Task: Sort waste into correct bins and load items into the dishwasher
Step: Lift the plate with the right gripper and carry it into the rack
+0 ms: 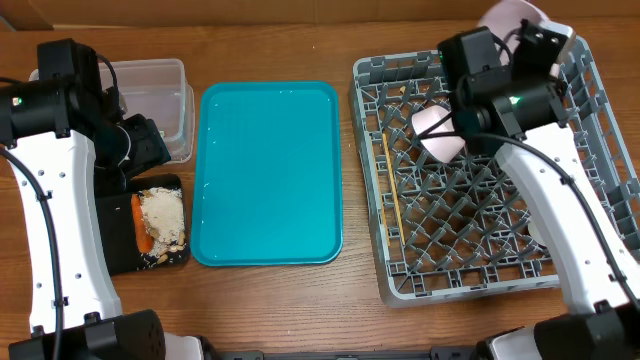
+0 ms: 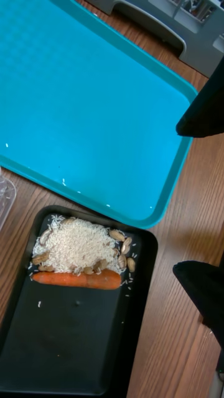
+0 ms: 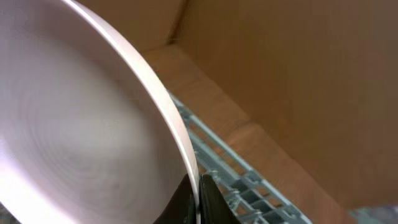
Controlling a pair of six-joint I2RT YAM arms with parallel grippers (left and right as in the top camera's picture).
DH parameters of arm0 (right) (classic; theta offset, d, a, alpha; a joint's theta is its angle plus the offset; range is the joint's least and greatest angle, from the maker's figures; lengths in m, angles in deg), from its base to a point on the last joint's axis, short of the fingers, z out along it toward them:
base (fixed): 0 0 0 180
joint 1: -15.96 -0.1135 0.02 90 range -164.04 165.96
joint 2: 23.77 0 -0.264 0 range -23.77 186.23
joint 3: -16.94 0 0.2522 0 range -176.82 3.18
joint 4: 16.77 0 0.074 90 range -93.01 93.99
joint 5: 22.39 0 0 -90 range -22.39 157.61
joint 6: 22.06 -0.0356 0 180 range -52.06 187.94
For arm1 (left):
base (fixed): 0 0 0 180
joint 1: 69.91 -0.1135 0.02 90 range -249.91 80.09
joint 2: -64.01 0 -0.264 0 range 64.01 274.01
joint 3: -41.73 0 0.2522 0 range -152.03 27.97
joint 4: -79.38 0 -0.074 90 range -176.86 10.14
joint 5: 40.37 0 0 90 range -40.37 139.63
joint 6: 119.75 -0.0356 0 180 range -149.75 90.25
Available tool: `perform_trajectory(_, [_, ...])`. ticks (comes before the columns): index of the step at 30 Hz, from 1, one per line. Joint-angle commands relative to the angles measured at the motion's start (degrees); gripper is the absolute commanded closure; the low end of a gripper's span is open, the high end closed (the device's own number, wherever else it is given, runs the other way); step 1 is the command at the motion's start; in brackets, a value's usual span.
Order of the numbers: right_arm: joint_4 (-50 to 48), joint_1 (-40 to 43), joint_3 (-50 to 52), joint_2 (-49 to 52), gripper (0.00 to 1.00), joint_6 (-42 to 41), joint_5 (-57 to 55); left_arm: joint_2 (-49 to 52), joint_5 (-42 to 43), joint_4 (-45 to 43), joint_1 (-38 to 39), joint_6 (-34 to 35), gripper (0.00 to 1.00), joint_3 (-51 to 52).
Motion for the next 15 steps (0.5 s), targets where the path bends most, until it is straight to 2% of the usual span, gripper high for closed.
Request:
perform_trajectory(1, [-3.15,2.84,4.61,0.04,0.96,-2.08,-5.31,0.35,-0.66,-0.39,0.37,-0.87,0.34,-0.07])
perform_trajectory(11, [-12.72,3.89,17.25,0.15,0.96,-1.68,4.48,0.35,-0.63,-0.37,0.37,-0.87,0.34,-0.07])
perform_trajectory(15, [-15.30,3.72,21.40,0.22,0.96,-1.68,5.25,0.35,-0.63,-0.37,0.37,-0.87,0.34,-0.07])
